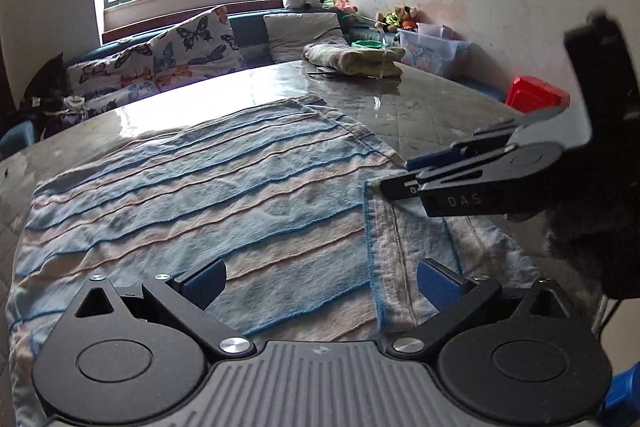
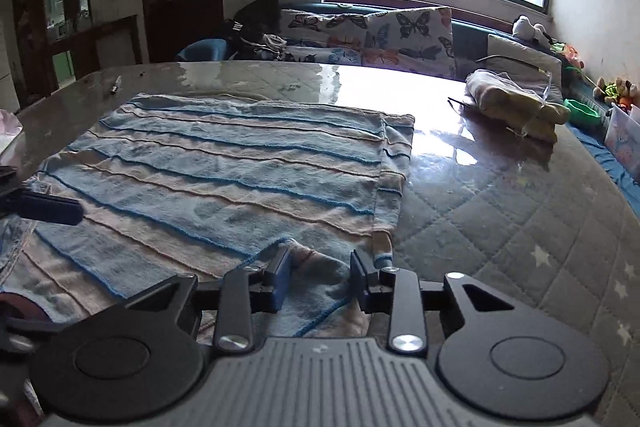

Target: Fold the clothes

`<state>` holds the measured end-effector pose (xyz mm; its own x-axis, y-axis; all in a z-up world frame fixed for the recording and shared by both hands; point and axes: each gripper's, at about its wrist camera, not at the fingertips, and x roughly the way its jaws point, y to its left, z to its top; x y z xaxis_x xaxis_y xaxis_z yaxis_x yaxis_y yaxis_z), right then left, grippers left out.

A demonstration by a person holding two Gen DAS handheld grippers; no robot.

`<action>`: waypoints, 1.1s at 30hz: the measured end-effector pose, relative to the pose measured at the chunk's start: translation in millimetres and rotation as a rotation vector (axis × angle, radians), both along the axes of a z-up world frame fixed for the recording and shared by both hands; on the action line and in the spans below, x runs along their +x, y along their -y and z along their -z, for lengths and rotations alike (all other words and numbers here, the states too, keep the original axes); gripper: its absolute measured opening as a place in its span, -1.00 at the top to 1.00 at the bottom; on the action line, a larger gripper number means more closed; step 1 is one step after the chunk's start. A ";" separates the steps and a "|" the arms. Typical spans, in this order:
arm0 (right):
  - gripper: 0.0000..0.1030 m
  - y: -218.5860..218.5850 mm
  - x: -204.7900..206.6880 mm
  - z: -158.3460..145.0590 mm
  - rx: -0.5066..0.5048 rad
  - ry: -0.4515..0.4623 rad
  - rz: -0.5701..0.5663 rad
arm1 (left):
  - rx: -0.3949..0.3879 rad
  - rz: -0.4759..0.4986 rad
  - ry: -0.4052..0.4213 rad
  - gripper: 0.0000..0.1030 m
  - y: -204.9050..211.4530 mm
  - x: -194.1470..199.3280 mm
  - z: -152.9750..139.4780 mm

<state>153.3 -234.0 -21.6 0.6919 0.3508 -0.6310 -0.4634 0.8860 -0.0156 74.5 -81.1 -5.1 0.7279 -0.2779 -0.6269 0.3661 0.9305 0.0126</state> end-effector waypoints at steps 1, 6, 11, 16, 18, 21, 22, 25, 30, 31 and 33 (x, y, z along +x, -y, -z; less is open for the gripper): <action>0.37 0.6 -1.9 -2.1 -0.001 0.005 -0.007 | 0.009 0.007 -0.011 -1.00 3.0 1.7 3.8; 0.37 1.5 -12.8 -1.0 -0.031 0.002 -0.049 | 0.051 0.025 -0.035 -1.00 11.8 4.5 19.2; 0.37 7.0 -30.0 -2.6 -0.037 0.024 -0.043 | 0.055 0.020 -0.030 -1.00 9.1 3.1 19.1; 0.37 12.1 -58.2 -5.3 -0.029 0.026 -0.060 | 0.046 0.011 -0.032 -1.00 4.1 -0.2 19.0; 0.37 11.1 -68.4 0.3 -0.048 0.030 -0.067 | 0.042 0.009 -0.034 -1.00 2.6 -0.9 19.1; 0.37 10.9 -80.1 2.9 -0.062 0.040 -0.064 | 0.044 0.007 -0.034 -1.00 1.0 -2.7 18.3; 0.36 11.3 -83.2 1.5 -0.061 0.044 -0.060 | 0.044 0.005 -0.034 -1.00 0.1 -3.2 17.9; 0.36 14.5 -95.1 -3.9 -0.053 0.057 -0.053 | 0.034 0.001 -0.036 -1.00 -3.4 -4.7 18.9; 0.36 18.3 -110.3 3.2 -0.059 0.034 -0.046 | 0.020 -0.007 -0.037 -1.00 -7.4 -8.5 19.5; 0.36 18.6 -112.0 3.0 -0.058 0.035 -0.046 | 0.020 -0.008 -0.036 -1.00 -7.8 -9.4 19.2; 0.36 19.3 -115.2 2.5 -0.056 0.035 -0.046 | 0.022 -0.007 -0.034 -1.00 -9.5 -12.0 18.1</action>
